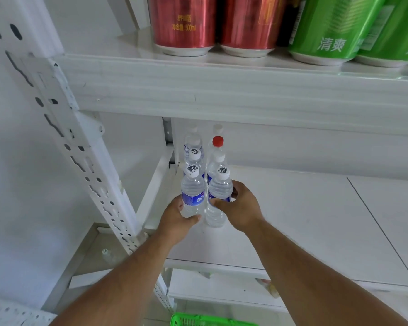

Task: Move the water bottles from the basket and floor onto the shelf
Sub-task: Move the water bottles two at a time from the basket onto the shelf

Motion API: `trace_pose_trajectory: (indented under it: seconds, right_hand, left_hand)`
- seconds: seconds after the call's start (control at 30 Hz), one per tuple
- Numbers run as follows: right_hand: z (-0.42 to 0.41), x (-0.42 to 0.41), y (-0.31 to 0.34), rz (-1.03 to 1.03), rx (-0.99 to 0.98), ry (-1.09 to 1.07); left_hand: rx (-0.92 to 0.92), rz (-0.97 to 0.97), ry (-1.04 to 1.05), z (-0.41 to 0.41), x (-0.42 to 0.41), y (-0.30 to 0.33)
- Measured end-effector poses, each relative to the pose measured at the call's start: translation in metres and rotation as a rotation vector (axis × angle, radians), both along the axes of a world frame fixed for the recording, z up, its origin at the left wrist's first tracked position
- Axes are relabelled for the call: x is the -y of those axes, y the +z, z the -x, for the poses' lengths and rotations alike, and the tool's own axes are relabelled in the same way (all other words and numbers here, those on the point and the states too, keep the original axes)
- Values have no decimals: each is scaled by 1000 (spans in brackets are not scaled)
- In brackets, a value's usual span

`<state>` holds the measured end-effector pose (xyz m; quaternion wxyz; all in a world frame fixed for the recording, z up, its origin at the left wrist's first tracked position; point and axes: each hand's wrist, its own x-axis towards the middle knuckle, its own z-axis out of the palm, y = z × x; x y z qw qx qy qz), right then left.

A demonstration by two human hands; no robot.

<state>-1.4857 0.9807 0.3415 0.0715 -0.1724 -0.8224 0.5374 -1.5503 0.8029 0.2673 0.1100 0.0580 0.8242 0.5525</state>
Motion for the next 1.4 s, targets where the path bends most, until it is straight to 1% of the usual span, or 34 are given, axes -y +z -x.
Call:
trace_pose_trajectory:
  seconds: [0.17, 0.3, 0.43, 0.63, 0.73, 0.93, 1.13, 1.27, 1.33, 1.4]
  right_hand:
    - [-6, 2, 2, -18, 17, -7]
    - [-16, 5, 0, -71, 54, -27]
    - [-30, 7, -3, -128, 170, -61]
    - [-65, 15, 0, -240, 315, -68]
    - [-83, 20, 4, -312, 355, -26]
    - [-118, 26, 14, -489, 359, 89]
    - [-165, 27, 12, -610, 290, 215]
    - [-208, 18, -11, -664, 283, 274]
    - [-231, 15, -32, -690, 328, 305]
    - [-255, 14, -57, -660, 386, 338]
  left_hand:
    - [5, 56, 11, -12, 7, 3]
    - [-30, 126, -5, -31, 12, 9]
    - [-37, 215, -26, -50, 19, 14]
    - [-60, 409, -136, -72, 33, 28]
    - [-90, 460, -171, -83, 36, 35]
    - [-124, 489, -188, -116, 35, 45]
    - [-128, 546, -166, -166, 33, 47]
    - [-85, 622, -179, -210, 33, 36]
    - [-50, 652, -170, -234, 36, 21]
    - [14, 668, -173, -261, 39, 4]
